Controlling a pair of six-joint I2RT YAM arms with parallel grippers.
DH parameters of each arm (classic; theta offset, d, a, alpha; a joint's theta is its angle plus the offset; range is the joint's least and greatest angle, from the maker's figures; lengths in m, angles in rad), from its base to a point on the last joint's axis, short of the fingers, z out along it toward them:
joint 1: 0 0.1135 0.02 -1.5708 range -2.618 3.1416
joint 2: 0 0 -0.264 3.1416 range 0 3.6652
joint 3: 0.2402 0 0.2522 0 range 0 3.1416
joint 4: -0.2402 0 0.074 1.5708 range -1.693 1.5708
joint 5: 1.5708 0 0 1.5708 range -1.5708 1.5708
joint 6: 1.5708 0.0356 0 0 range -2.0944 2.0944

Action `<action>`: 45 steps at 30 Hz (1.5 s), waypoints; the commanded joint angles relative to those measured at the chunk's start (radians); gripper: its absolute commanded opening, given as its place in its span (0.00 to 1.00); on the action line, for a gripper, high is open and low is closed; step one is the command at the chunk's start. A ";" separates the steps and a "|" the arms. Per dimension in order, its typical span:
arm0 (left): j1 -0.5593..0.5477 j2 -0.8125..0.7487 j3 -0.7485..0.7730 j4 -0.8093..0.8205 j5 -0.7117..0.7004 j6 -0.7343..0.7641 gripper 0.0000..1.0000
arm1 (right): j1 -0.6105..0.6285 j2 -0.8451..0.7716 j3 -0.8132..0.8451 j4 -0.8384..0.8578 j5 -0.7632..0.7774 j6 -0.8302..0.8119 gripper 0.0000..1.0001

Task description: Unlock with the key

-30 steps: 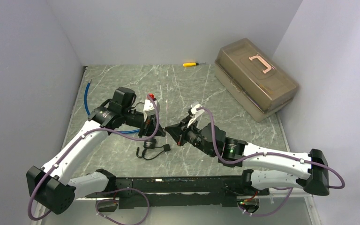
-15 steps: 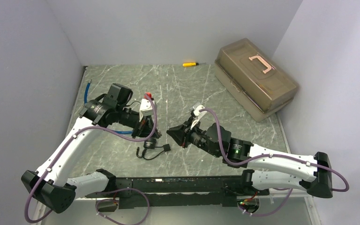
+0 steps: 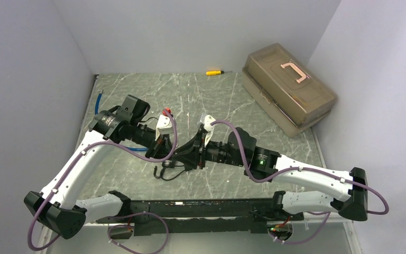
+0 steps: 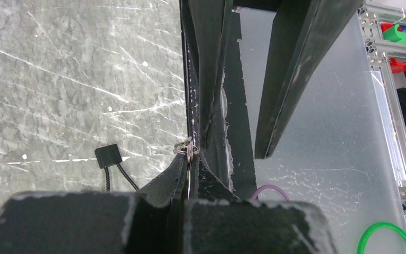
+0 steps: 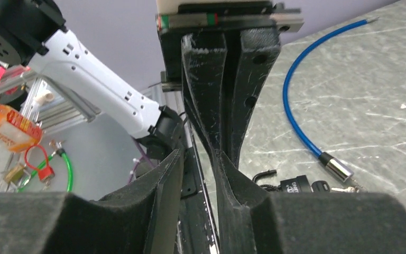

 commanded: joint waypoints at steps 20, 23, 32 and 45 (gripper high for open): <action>-0.005 -0.026 0.061 -0.087 0.097 0.106 0.00 | -0.053 0.004 -0.002 0.002 -0.108 0.005 0.32; -0.006 -0.025 0.059 -0.082 0.092 0.103 0.00 | -0.054 0.009 0.000 -0.002 -0.126 0.009 0.32; -0.006 -0.022 0.065 -0.072 0.089 0.091 0.00 | -0.055 0.026 0.003 0.002 -0.151 0.019 0.30; -0.006 -0.021 0.056 -0.036 0.046 0.047 0.03 | -0.054 0.018 -0.010 0.024 -0.158 0.037 0.00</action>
